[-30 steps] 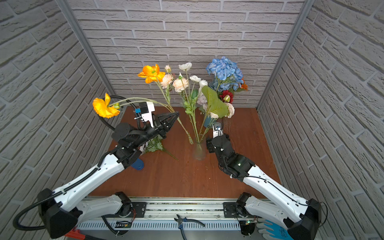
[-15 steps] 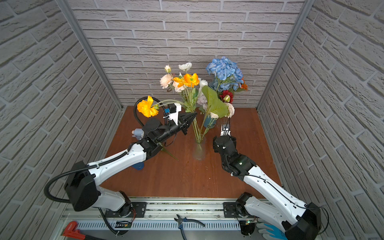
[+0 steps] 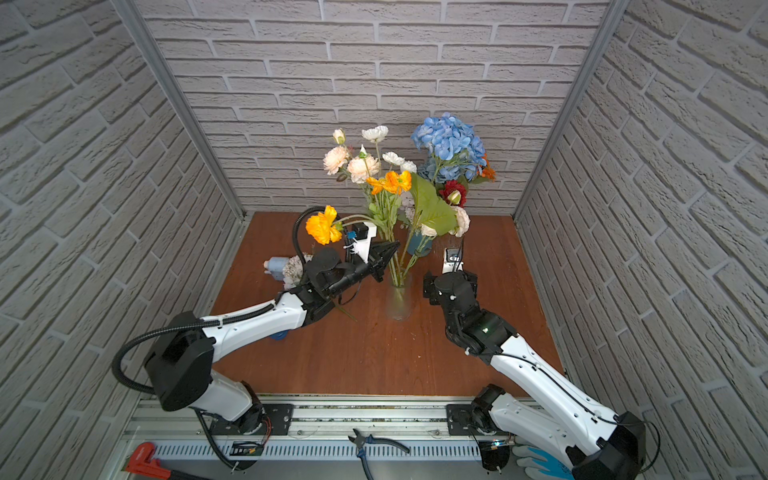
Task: Arrange the flowers into the vase
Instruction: 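Carry the orange poppy stem with the left gripper and lower it into the cup, then open the left gripper and withdraw while the right gripper reaches toward the bouquet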
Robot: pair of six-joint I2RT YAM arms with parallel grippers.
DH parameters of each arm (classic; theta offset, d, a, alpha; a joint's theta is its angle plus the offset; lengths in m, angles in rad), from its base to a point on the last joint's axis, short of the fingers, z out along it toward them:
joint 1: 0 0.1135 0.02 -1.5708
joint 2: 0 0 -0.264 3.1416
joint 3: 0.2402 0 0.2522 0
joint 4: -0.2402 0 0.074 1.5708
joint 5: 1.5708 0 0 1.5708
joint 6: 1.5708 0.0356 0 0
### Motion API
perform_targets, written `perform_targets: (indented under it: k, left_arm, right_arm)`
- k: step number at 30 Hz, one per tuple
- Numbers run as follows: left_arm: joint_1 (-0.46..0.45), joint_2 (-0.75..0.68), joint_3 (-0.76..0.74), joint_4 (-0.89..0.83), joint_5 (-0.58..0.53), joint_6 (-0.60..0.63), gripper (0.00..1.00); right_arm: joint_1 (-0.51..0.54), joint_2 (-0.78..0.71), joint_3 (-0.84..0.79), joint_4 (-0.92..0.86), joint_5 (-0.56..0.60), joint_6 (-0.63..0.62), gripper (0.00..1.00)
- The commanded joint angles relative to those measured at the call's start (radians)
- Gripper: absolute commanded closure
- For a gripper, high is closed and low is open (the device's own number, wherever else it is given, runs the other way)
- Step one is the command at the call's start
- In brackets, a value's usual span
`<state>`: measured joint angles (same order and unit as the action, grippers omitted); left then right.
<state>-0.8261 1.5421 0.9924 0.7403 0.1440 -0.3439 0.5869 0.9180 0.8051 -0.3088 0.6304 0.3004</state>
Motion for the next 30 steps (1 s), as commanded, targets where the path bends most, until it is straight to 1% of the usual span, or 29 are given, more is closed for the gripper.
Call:
perform_targets:
  k: [1,3,4,6,7,9,10,12,13,17,20,24,26,30]
  left_arm:
    - [-0.012,0.012,-0.015,0.071,-0.028,-0.012,0.95]
    - [-0.020,0.015,-0.021,0.059,-0.026,-0.012,0.91]
    - [-0.023,0.015,-0.024,0.056,-0.026,-0.012,0.87]
    - [-0.029,0.007,-0.036,0.048,-0.030,-0.014,0.68]
    - [-0.030,0.002,-0.042,0.048,-0.033,-0.016,0.61]
    - [-0.030,-0.010,-0.053,0.042,-0.040,-0.025,0.34]
    - [-0.030,-0.017,-0.056,0.035,-0.043,-0.027,0.23]
    - [-0.032,-0.041,-0.058,0.006,-0.044,-0.029,0.05]
    - [-0.032,-0.056,-0.058,-0.011,-0.048,-0.030,0.02]
    - [-0.031,-0.135,-0.077,-0.073,-0.071,-0.026,0.02]
    - [-0.030,-0.203,-0.114,-0.106,-0.106,-0.018,0.02]
    - [-0.030,-0.294,-0.171,-0.124,-0.139,-0.023,0.02]
    - [-0.030,-0.335,-0.197,-0.142,-0.168,-0.022,0.02]
    - [-0.026,-0.418,-0.259,-0.183,-0.264,-0.005,0.02]
  right_arm:
    - [-0.006,-0.004,0.016,0.038,0.023,0.003,0.00]
    - [-0.008,-0.002,0.019,0.029,0.047,0.019,0.00]
    - [-0.007,-0.005,0.020,0.025,0.045,0.020,0.00]
    - [-0.007,-0.011,0.020,0.022,0.023,0.018,0.00]
    - [-0.007,-0.015,0.020,0.022,0.013,0.019,0.01]
    - [-0.007,-0.020,0.017,0.028,-0.010,0.009,0.01]
    - [-0.007,-0.021,0.016,0.033,-0.019,0.000,0.00]
    - [-0.008,-0.017,0.030,0.017,-0.051,-0.027,0.00]
    - [-0.007,-0.012,0.043,0.000,-0.062,-0.028,0.00]
    - [-0.007,0.002,0.084,-0.028,-0.157,-0.057,0.00]
    - [-0.003,-0.008,0.083,0.006,-0.252,-0.083,0.01]
    - [0.009,-0.009,0.084,0.049,-0.340,-0.099,0.02]
    - [0.027,-0.001,0.097,0.054,-0.368,-0.109,0.04]
    - [0.095,0.033,0.137,0.045,-0.400,-0.143,0.05]
